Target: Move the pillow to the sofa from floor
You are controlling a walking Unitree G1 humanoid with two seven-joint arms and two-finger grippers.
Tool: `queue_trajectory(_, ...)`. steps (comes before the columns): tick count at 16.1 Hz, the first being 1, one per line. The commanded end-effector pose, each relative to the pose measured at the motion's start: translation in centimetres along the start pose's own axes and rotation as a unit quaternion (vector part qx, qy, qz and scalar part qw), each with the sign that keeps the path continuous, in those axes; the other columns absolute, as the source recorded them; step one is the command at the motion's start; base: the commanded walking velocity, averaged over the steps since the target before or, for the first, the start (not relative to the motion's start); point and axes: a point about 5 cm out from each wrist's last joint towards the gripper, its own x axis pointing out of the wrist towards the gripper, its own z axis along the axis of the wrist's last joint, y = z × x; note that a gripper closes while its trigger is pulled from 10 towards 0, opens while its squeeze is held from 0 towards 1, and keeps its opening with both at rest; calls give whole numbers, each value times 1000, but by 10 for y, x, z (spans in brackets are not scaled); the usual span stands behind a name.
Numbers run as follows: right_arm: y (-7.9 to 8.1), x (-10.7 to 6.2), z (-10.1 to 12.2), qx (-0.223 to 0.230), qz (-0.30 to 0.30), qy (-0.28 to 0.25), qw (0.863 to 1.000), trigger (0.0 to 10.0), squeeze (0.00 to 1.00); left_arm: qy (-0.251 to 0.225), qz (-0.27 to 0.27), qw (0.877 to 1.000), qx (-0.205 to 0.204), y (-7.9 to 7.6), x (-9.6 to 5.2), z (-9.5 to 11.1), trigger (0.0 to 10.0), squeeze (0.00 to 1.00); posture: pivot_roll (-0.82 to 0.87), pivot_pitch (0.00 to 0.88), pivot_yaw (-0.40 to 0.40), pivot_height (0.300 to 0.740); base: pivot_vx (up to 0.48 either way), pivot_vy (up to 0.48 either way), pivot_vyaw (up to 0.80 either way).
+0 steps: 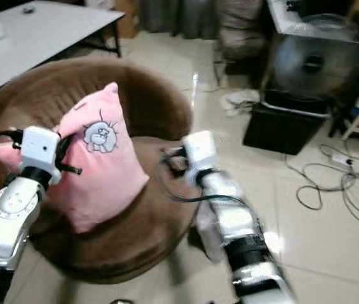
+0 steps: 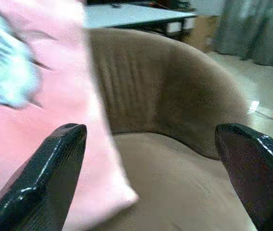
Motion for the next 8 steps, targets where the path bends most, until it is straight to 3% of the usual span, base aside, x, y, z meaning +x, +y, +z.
queue_trajectory(1,-17,-7,-2,-4,-32,8,999,10000,0,-55,-45,997,13,-16,10,23,10000,0,212,0,21,740,368,0,0)
queue_trajectory(4,-20,-10,-1,-6,-18,11,1000,10000,0,-57,-53,997,12,-20,14,25,10000,0,202,0,10,740,364,0,0)
queue_trajectory(6,-15,-18,-4,-71,65,25,995,10000,0,-31,-58,998,6,-19,17,22,10000,0,203,0,6,740,0,0,0)
queue_trajectory(8,-23,-24,-1,-75,86,23,993,10000,0,-12,-86,996,27,-21,18,19,10000,0,202,0,5,740,0,0,0)
